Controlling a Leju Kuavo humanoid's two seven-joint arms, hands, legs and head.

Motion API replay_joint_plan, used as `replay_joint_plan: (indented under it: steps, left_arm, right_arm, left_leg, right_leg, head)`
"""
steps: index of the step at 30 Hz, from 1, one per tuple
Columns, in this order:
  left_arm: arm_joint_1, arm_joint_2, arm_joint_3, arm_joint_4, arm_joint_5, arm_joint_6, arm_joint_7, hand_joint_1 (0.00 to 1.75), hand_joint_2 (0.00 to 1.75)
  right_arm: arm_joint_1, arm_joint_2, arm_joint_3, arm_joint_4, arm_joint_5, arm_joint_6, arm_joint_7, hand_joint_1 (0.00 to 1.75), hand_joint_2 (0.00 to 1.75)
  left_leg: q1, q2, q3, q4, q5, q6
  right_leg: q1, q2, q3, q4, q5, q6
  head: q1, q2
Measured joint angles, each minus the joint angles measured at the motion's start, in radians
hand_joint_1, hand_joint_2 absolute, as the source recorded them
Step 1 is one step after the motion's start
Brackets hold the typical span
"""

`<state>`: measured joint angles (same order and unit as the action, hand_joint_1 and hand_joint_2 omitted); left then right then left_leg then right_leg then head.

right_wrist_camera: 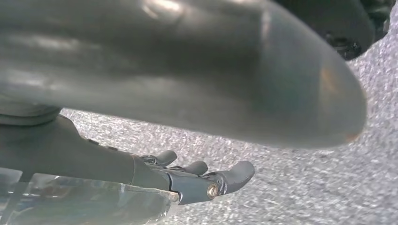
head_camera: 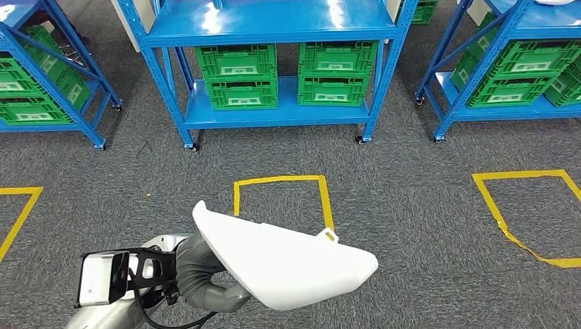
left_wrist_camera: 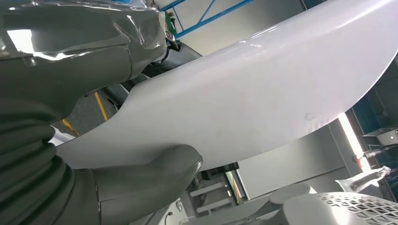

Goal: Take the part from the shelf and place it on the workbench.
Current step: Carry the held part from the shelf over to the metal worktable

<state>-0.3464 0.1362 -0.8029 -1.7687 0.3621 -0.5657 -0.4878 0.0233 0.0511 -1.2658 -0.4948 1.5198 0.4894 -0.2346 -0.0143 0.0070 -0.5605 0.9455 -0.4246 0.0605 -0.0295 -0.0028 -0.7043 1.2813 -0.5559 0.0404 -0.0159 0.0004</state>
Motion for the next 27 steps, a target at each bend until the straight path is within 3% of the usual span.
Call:
replay_joint_plan:
  steps: [1,3,5,6,8,9,11,13,14,15,16,18,20,21,22,24,25,27]
  left_arm:
    - [0.001,-0.001,0.0,0.002,0.0,0.0,-0.002,1.73,1.75]
    - [0.001,-0.003,0.0,0.006,0.0,-0.001,-0.007,1.73,1.75]
    - [0.001,-0.005,0.001,0.008,-0.002,-0.005,-0.01,1.73,1.75]
    - [0.002,-0.006,0.001,0.009,-0.002,-0.006,-0.011,1.73,1.75]
    - [0.003,-0.006,0.002,0.012,-0.003,-0.008,-0.012,1.73,1.75]
    - [0.003,-0.006,0.002,0.013,-0.004,-0.008,-0.012,1.73,1.75]
    - [0.003,-0.006,0.003,0.017,-0.004,-0.008,-0.012,1.73,1.75]
    - [0.003,-0.007,0.003,0.02,-0.004,-0.008,-0.012,1.73,1.75]
    - [0.003,-0.008,0.002,0.022,-0.004,-0.009,-0.012,1.73,1.75]
    - [0.003,-0.008,0.002,0.025,-0.004,-0.01,-0.012,1.73,1.75]
    - [0.003,-0.01,0.002,0.028,-0.004,-0.012,-0.012,1.73,1.75]
    - [0.001,-0.013,0.002,0.03,-0.004,-0.017,-0.012,1.73,1.75]
    - [-0.003,-0.018,0.004,0.031,-0.004,-0.02,-0.013,1.73,1.75]
    - [-0.006,-0.021,0.004,0.031,-0.003,-0.021,-0.014,1.73,1.75]
    - [-0.007,-0.022,0.004,0.032,-0.002,-0.021,-0.014,1.73,1.75]
    - [-0.009,-0.025,0.004,0.033,-0.002,-0.023,-0.015,1.73,1.75]
    - [-0.011,-0.028,0.004,0.035,-0.002,-0.024,-0.015,1.73,1.75]
    - [-0.014,-0.033,0.003,0.038,-0.002,-0.026,-0.015,1.73,1.75]
  right_arm:
    - [-0.002,-0.007,-0.002,0.008,0.0,0.0,-0.002,0.0,0.0]
    - [-0.007,-0.018,-0.003,0.026,0.0,0.0,-0.007,0.0,0.0]
    - [-0.015,-0.029,-0.004,0.046,0.0,0.001,-0.011,0.0,0.0]
    - [-0.017,-0.035,-0.005,0.056,0.0,0.002,-0.011,0.0,0.0]
    - [-0.019,-0.042,-0.007,0.074,0.0,0.003,-0.012,0.0,0.0]
    - [-0.019,-0.046,-0.008,0.082,0.0,0.002,-0.012,0.0,0.0]
    - [-0.021,-0.05,-0.01,0.093,-0.001,-0.001,-0.013,0.0,0.0]
    - [-0.024,-0.054,-0.011,0.102,-0.002,-0.003,-0.013,0.0,0.0]
    - [-0.025,-0.056,-0.012,0.107,-0.002,-0.004,-0.013,0.0,0.0]
    - [-0.025,-0.057,-0.012,0.112,-0.003,-0.006,-0.013,0.0,0.0]
    - [-0.025,-0.058,-0.012,0.117,-0.003,-0.008,-0.013,0.0,0.0]
    - [-0.026,-0.06,-0.013,0.129,-0.003,-0.015,-0.013,0.0,0.0]
    - [-0.026,-0.062,-0.013,0.14,-0.006,-0.021,-0.014,0.0,0.0]
    - [-0.027,-0.063,-0.014,0.146,-0.007,-0.022,-0.015,0.0,0.0]
    - [-0.027,-0.065,-0.015,0.15,-0.008,-0.024,-0.017,0.0,0.0]
    - [-0.027,-0.069,-0.017,0.157,-0.009,-0.024,-0.018,0.0,0.0]
    - [-0.026,-0.07,-0.018,0.16,-0.009,-0.025,-0.019,0.0,0.0]
    - [-0.025,-0.074,-0.019,0.164,-0.008,-0.025,-0.022,0.0,0.0]
  left_leg:
    - [0.002,0.0,-0.016,0.008,0.006,-0.003]
    - [0.005,0.0,-0.05,0.033,0.014,-0.012]
    - [0.004,0.001,-0.079,0.059,0.022,-0.022]
    - [0.003,0.001,-0.088,0.065,0.028,-0.027]
    - [0.005,0.001,-0.1,0.071,0.038,-0.037]
    - [0.006,0.0,-0.106,0.079,0.025,-0.043]
    - [0.012,-0.002,-0.123,0.14,-0.051,-0.057]
    - [0.018,-0.003,-0.141,0.254,-0.145,-0.066]
    - [0.021,-0.003,-0.144,0.305,-0.168,-0.068]
    - [0.022,-0.003,-0.136,0.333,-0.168,-0.068]
    - [0.022,-0.003,-0.114,0.331,-0.147,-0.065]
    - [0.018,-0.005,-0.024,0.235,-0.1,-0.049]
    - [0.008,-0.007,0.078,0.091,-0.108,-0.029]
    - [0.002,-0.009,0.106,0.046,-0.12,-0.023]
    - [-0.003,-0.009,0.115,0.022,-0.123,-0.019]
    - [-0.003,-0.007,0.105,0.005,-0.095,-0.011]
    - [-0.002,-0.005,0.097,-0.004,-0.077,-0.005]
    - [0.0,-0.004,0.07,-0.012,-0.045,0.001]
  right_leg:
    - [-0.002,0.0,0.026,-0.016,0.019,0.013]
    - [-0.007,0.0,0.122,-0.14,0.048,0.032]
    - [-0.006,0.003,0.192,-0.255,0.037,0.025]
    - [-0.002,0.004,0.2,-0.275,0.027,0.017]
    - [-0.002,0.003,0.186,-0.276,0.034,-0.001]
    - [-0.003,0.002,0.178,-0.275,0.041,-0.012]
    - [-0.006,0.0,0.162,-0.275,0.059,-0.029]
    - [-0.003,-0.001,0.14,-0.275,0.078,-0.037]
    - [-0.002,-0.001,0.128,-0.274,0.088,-0.038]
    - [0.0,-0.001,0.116,-0.274,0.099,-0.038]
    - [0.001,-0.001,0.103,-0.273,0.109,-0.037]
    - [0.004,-0.001,0.082,-0.274,0.129,-0.034]
    - [0.005,0.0,0.071,-0.275,0.147,-0.025]
    - [0.002,-0.001,0.068,-0.278,0.157,-0.018]
    - [0.0,-0.001,0.066,-0.282,0.168,-0.01]
    - [-0.004,-0.001,0.06,-0.289,0.176,-0.001]
    - [-0.003,-0.001,0.053,-0.278,0.159,-0.004]
    - [-0.002,0.0,0.026,-0.196,0.076,-0.017]
  head:
    - [0.0,0.0]
    - [0.001,0.0]
    - [0.002,0.0]
    - [0.002,0.0]
    - [0.002,0.0]
    - [0.002,0.0]
    - [-0.001,0.0]
    - [-0.004,0.0]
    - [-0.004,0.0]
    - [-0.004,0.0]
    - [-0.004,0.0]
    - [-0.004,0.0]
    - [-0.003,0.0]
    - [-0.003,0.0]
    - [-0.004,0.0]
    - [-0.006,0.0]
    - [-0.005,0.0]
    - [-0.001,0.0]
